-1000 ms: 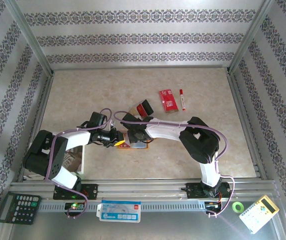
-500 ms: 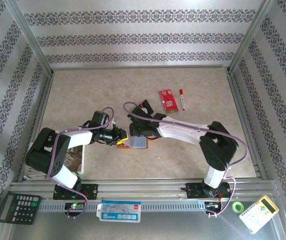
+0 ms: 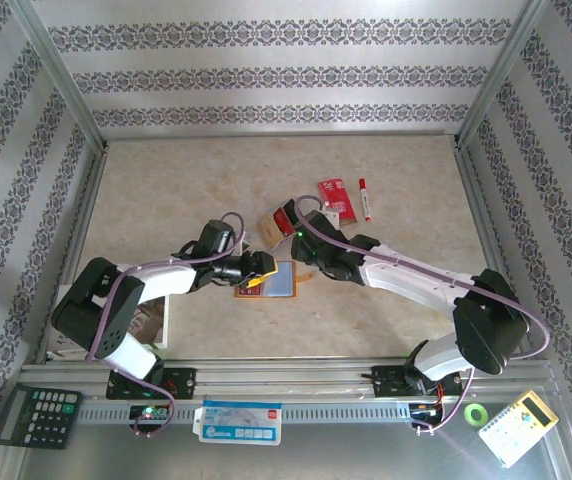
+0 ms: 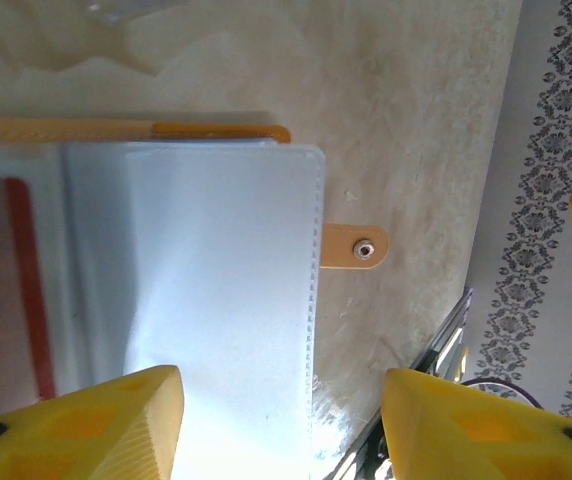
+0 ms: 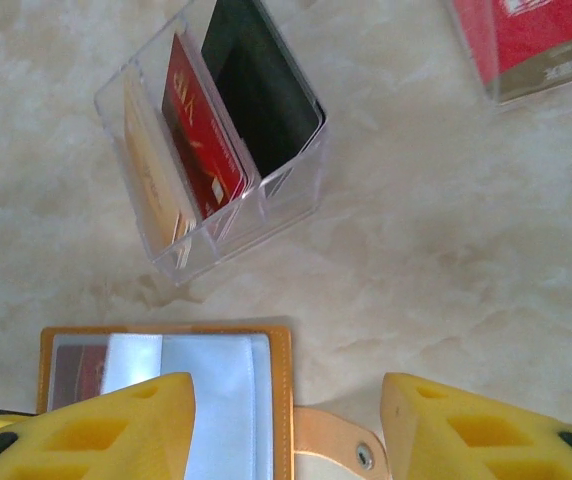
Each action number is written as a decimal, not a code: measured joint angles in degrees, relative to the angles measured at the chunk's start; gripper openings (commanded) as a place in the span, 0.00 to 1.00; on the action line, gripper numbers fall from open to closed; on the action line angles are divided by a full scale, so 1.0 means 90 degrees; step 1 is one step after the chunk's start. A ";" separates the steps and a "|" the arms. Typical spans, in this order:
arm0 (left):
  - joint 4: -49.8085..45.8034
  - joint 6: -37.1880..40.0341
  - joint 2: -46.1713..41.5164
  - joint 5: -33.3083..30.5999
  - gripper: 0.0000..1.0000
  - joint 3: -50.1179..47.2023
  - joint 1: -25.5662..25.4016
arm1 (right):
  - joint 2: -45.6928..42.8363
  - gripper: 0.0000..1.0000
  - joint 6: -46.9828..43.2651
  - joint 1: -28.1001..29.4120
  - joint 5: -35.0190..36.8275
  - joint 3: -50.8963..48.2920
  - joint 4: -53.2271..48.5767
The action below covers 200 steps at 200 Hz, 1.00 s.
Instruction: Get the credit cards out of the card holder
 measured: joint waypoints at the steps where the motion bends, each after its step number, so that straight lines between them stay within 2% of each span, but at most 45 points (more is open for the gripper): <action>1: 0.0000 -0.0002 0.0007 -0.0002 0.60 0.0007 -0.0002 | -0.0010 0.53 -0.0002 -0.0007 0.0000 -0.0007 0.0010; 46: 0.0005 0.0000 0.0563 -0.0158 0.63 0.0187 -0.0073 | -0.0092 0.53 0.0083 -0.0049 0.0002 -0.0192 0.0153; 85: -0.0002 0.0000 0.0607 -0.0168 0.63 0.0270 -0.0075 | -0.0090 0.53 0.0172 -0.0049 -0.0075 -0.0238 0.0233; 104: -0.0231 0.0029 0.0403 -0.0287 0.65 0.0274 -0.0075 | -0.0090 0.53 0.0168 -0.0051 -0.0109 -0.0238 0.0260; 133: -0.1039 0.0350 -0.0510 -0.0687 0.68 0.0486 -0.0015 | -0.0090 0.53 0.0143 -0.0090 -0.0340 -0.0238 0.0401; 162: -0.1462 0.0559 -0.1265 -0.1081 0.71 0.0578 0.0471 | 0.0041 0.52 0.0097 -0.0085 -0.0848 -0.0219 0.0680; 200: -0.2188 0.0687 -0.1455 -0.1294 0.70 0.0508 0.1217 | 0.0869 0.47 0.0017 0.0010 -0.1710 0.0121 0.1027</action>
